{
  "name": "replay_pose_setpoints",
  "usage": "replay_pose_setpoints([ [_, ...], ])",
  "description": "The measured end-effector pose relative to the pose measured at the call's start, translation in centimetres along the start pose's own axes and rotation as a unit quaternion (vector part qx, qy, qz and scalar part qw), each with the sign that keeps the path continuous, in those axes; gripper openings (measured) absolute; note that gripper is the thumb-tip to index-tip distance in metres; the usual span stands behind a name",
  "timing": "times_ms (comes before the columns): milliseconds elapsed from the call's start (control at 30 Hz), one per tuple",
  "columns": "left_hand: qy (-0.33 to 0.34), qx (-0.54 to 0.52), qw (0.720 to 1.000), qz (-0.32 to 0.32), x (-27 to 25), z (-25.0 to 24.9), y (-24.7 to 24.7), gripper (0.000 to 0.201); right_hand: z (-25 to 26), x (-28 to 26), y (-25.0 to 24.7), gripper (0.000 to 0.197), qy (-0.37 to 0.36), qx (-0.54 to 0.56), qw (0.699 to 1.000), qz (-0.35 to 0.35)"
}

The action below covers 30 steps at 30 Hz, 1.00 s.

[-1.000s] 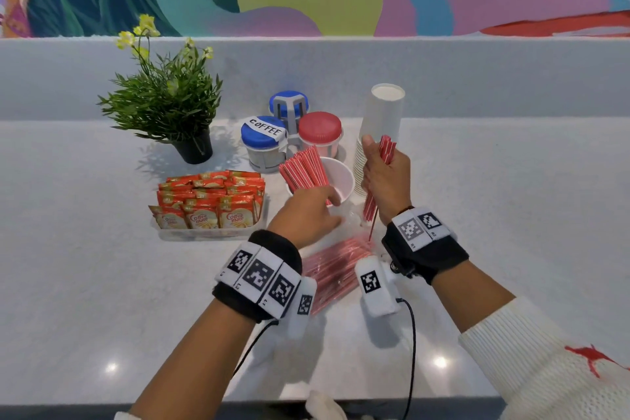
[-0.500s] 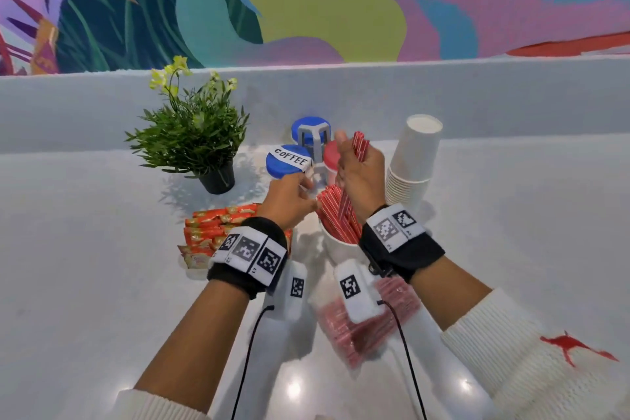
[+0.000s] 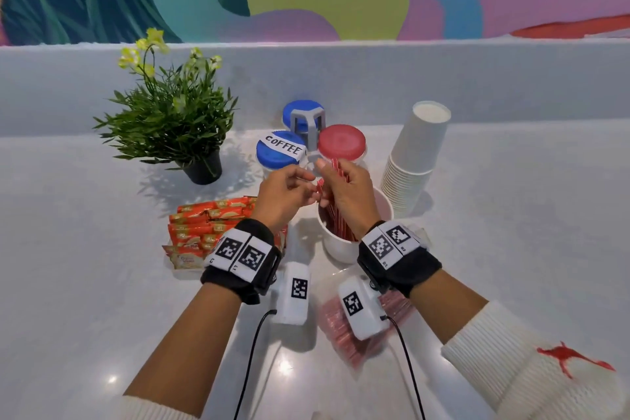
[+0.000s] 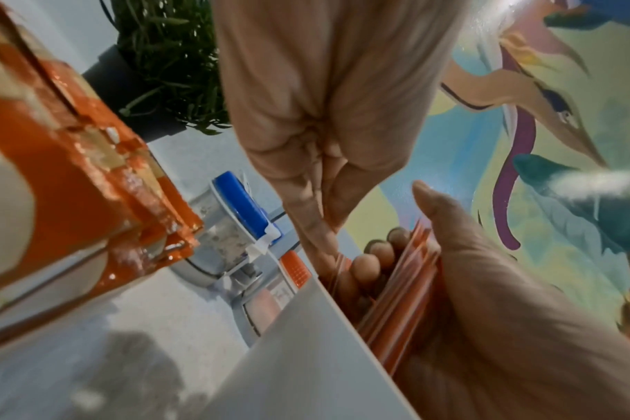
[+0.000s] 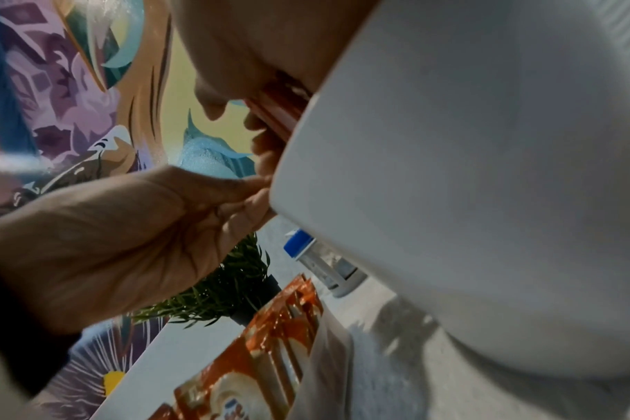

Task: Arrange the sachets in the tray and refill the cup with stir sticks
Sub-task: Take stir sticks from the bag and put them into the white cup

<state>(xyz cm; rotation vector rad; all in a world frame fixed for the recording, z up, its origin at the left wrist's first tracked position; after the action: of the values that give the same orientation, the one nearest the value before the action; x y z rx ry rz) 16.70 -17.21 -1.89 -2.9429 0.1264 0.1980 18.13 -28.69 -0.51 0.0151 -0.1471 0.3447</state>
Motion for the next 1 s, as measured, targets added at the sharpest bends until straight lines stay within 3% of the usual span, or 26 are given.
replay_pose_setpoints([
  [333,0.007,0.007,1.0,0.028,-1.2,-0.4,0.5,0.034,2.3,0.7,-3.6,0.015,-0.009,-0.142,0.989,-0.034],
  [533,0.005,0.061,0.997,0.049,-2.0,-0.9,1.9,0.053,2.7,0.6,-5.6,0.012,0.034,-0.356,0.934,-0.015],
  [700,0.0,0.096,0.995,0.013,-1.9,-1.0,1.7,0.049,3.1,-0.1,-5.5,0.01,0.013,-0.311,0.95,-0.023],
  [767,-0.002,0.104,0.995,0.005,-1.9,-1.1,1.6,0.048,3.3,-0.6,-6.1,0.01,0.015,-0.348,0.935,-0.067],
  [833,-0.007,0.138,0.99,0.017,-1.8,-1.1,1.9,0.056,3.4,-0.9,-6.7,0.008,0.031,-0.425,0.899,-0.099],
  [900,-0.004,0.188,0.981,0.043,-1.7,-1.3,2.7,0.066,2.6,-0.9,-6.8,0.015,0.073,-0.474,0.874,-0.075],
  [1000,-0.001,0.266,0.961,0.071,-1.2,-1.4,3.7,0.072,1.0,-0.5,-5.9,0.02,0.104,-0.464,0.88,-0.005],
])
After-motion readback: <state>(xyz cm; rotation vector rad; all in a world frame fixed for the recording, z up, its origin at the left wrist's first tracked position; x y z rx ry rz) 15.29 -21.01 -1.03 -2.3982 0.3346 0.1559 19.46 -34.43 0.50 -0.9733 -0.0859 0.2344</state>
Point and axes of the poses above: each hand's wrist, its own x-axis towards the middle knuckle, its own y-axis out of the palm, z = x × y, the point moved 8 cm from there along x, towards the middle knuckle, and after that the axes turned 12 degrees about z, right-handed, at the moved point
